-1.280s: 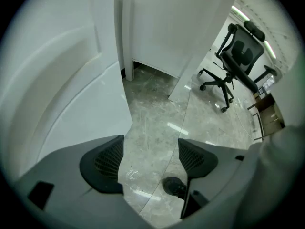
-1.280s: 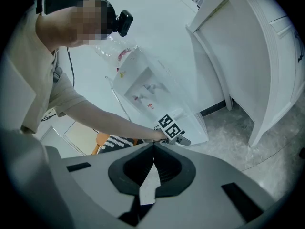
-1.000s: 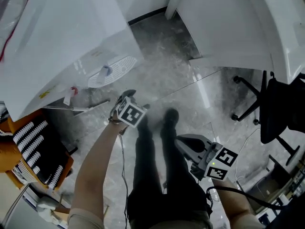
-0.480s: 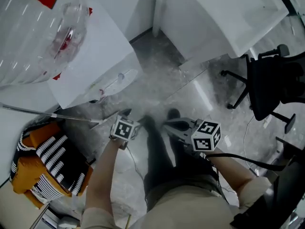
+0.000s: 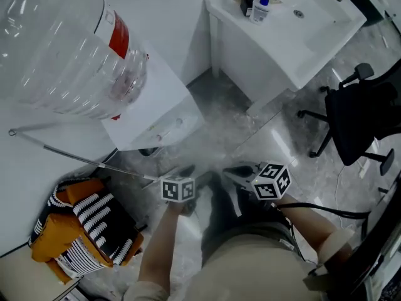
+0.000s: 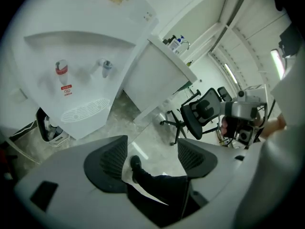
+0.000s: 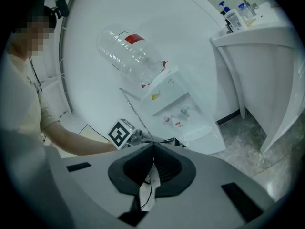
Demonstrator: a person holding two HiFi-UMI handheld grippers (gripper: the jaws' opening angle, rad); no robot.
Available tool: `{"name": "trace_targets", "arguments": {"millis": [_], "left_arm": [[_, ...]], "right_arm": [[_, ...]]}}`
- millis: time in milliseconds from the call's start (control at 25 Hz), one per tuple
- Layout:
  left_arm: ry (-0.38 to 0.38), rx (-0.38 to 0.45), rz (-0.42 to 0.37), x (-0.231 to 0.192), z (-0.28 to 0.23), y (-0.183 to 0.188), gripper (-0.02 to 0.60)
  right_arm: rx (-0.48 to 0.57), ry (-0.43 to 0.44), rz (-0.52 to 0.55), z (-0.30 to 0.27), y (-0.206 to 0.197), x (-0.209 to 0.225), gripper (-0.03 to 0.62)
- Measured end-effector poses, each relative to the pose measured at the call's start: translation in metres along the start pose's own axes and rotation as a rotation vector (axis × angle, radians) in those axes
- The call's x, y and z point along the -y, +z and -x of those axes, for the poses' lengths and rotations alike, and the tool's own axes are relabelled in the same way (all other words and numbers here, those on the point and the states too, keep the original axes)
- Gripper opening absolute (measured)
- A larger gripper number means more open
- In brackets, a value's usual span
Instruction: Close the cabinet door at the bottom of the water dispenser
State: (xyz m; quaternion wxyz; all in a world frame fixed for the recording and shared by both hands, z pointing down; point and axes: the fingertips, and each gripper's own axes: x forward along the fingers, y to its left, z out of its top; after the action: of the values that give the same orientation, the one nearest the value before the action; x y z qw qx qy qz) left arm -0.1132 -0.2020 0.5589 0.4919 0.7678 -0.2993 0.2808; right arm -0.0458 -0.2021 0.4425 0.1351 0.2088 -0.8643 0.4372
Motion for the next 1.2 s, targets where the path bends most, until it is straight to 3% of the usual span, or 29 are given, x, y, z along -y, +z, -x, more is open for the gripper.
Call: {"name": "trace_targets", "arguments": {"millis": [200, 400, 560, 720, 800, 920, 960, 1000, 1080, 1200], "left_arm": [[0.011, 0.067, -0.088, 0.031, 0.031, 0.027, 0.325], [0.073, 0.116, -0.092, 0.016, 0.055, 0.047, 0.324], [0.137, 0.174, -0.026, -0.009, 0.077, 0.059, 0.324], [0.138, 0.254, 0.087, -0.022, 0.1, 0.058, 0.324], [0.161, 0.264, 0.064, -0.023, 0.114, 0.053, 0.324], [0.192, 0.294, 0.018, -0.021, 0.135, 0.054, 0.314], [0.209, 0.308, 0.009, -0.021, 0.143, 0.054, 0.292], [0.238, 0.321, 0.0, -0.021, 0.152, 0.054, 0.229], [0.293, 0.335, -0.029, -0.021, 0.166, 0.052, 0.015], [0.281, 0.36, -0.089, -0.008, 0.182, 0.054, -0.006]], "right_arm": [[0.022, -0.019, 0.034, 0.016, 0.018, -0.008, 0.008], [0.061, -0.011, 0.066, 0.014, 0.044, -0.018, 0.008], [0.073, 0.025, 0.078, 0.017, 0.055, -0.033, 0.008], [0.09, 0.032, 0.104, 0.026, 0.061, -0.047, 0.009], [0.072, -0.024, 0.214, 0.025, 0.067, -0.05, 0.008], [-0.032, -0.182, 0.598, 0.019, 0.085, -0.044, 0.008], [-0.076, -0.24, 0.725, 0.018, 0.091, -0.038, 0.008], [-0.107, -0.288, 0.819, 0.02, 0.096, -0.032, 0.008], [-0.1, -0.336, 0.875, 0.028, 0.111, -0.027, 0.008], [0.027, -0.296, 0.797, 0.041, 0.138, -0.048, 0.008]]}}
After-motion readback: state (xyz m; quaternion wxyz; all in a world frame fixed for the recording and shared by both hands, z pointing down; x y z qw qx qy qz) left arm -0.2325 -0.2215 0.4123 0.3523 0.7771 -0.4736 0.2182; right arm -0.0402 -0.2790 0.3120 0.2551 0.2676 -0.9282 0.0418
